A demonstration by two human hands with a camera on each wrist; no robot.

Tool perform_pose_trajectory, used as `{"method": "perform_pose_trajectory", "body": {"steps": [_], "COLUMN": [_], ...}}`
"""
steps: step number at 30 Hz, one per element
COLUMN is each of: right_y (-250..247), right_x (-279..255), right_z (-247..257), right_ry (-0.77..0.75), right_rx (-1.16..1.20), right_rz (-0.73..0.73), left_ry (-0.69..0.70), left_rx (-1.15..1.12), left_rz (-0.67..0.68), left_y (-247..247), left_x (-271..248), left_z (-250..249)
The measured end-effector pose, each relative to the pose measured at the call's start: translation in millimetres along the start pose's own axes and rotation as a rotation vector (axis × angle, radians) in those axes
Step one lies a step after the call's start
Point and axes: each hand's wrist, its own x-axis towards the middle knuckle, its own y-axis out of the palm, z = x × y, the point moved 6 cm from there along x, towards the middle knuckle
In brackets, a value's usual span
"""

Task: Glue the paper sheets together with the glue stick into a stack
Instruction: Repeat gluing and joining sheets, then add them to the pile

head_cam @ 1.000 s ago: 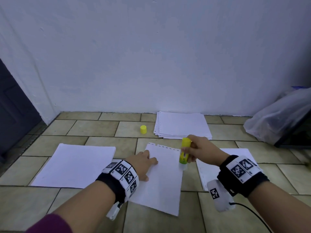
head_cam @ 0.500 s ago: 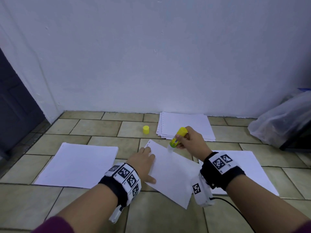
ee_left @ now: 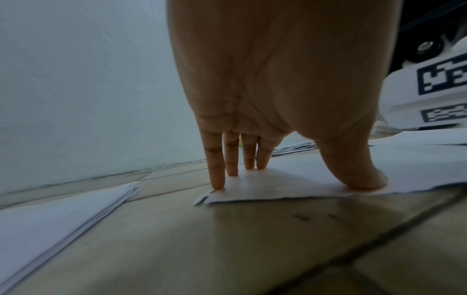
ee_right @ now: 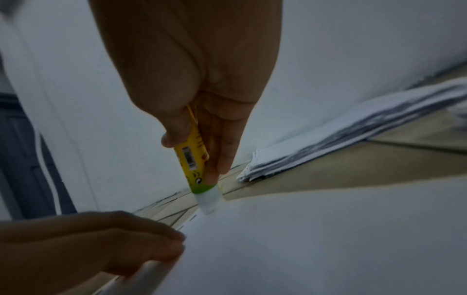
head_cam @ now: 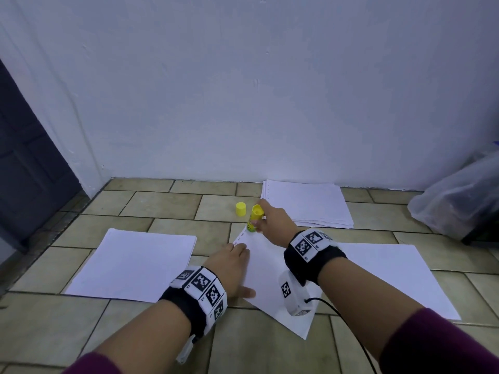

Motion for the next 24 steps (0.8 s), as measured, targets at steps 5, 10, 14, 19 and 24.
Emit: {"method": "perform_pose_trajectory", "body": {"steps": [5,10,14,19,24], "right_y": [-11.7,-35.5,-58.5,-69.0,-74.8], "right_x": [-15.5,-51.9,-77.6,-93.7,-96.7], "right_z": [-4.9,-27.1,-49.0,-69.5,-69.9], "right_ry": [-0.038,-0.052,-0.061,-0.058,-0.021], "right_rx": [-0.156,-0.230,-0.227,-0.237,-0.219], "right_rz": [0.097,0.139,0.141,0.156,0.216], "left_ry": [-0.008,-0.018,-0.017,-0.024,0.036], "left_rx": [-0.015,-0.070,-0.085,-0.081,-0.026], "left_rz": [0.009,0.020,0.033,0.056,0.074], "left_y": [-0.5,3.1,1.7,-3.6,-2.5], "left_x": [1.1,7.7,11.1,13.2,12.1], "left_z": [1.1,6.5,10.2,13.9,19.4]}}
